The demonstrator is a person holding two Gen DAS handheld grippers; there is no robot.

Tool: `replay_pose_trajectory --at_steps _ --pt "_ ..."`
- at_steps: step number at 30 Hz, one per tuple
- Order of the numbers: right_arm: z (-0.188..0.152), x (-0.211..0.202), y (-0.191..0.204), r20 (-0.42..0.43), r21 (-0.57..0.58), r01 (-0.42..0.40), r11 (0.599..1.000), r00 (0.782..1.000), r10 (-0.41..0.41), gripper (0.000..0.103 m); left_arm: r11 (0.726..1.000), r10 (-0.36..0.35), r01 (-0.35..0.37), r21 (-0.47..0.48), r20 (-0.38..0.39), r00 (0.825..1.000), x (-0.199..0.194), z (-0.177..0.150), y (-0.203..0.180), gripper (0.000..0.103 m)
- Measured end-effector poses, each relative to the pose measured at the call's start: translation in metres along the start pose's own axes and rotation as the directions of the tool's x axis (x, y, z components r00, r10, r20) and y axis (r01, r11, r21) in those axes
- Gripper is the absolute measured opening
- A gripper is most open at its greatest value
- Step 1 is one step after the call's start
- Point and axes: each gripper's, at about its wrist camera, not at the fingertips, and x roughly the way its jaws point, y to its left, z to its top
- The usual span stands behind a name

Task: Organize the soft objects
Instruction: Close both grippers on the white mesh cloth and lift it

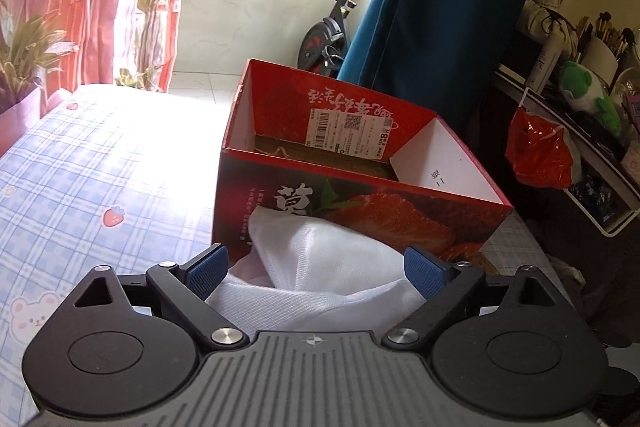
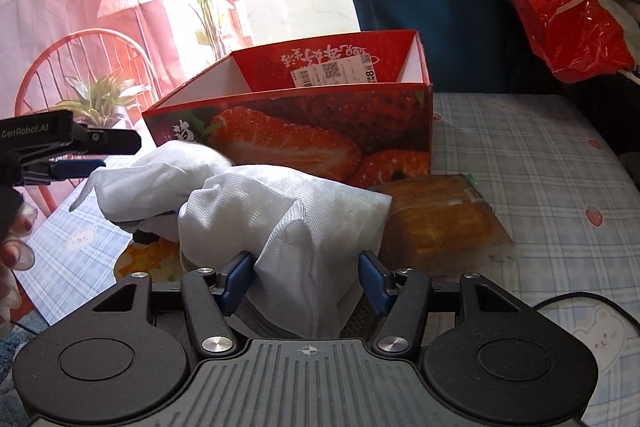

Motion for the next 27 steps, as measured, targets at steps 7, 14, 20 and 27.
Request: replay_pose_trajectory --at_steps 7,14,20,27 --pt "0.003 0.002 0.005 0.027 -0.043 -0.013 0.999 1.0 0.015 0.066 0.998 -0.037 0.034 -0.054 -0.064 0.997 0.042 -0.007 0.004 0.096" --pt "-0.005 0.005 0.015 0.026 -0.076 -0.056 0.996 0.998 0.058 0.086 0.986 -0.143 0.139 -0.097 -0.031 0.989 0.038 -0.022 0.013 0.088" --pt "-0.007 0.013 0.021 0.029 -0.137 -0.066 0.988 0.997 0.071 0.094 0.986 -0.159 0.156 -0.057 -0.038 0.987 0.039 -0.022 0.009 0.072" --pt "-0.011 0.02 0.024 0.026 -0.223 -0.081 0.971 0.996 0.089 0.102 0.978 -0.204 0.206 0.026 -0.076 0.976 0.034 -0.021 0.008 0.069"
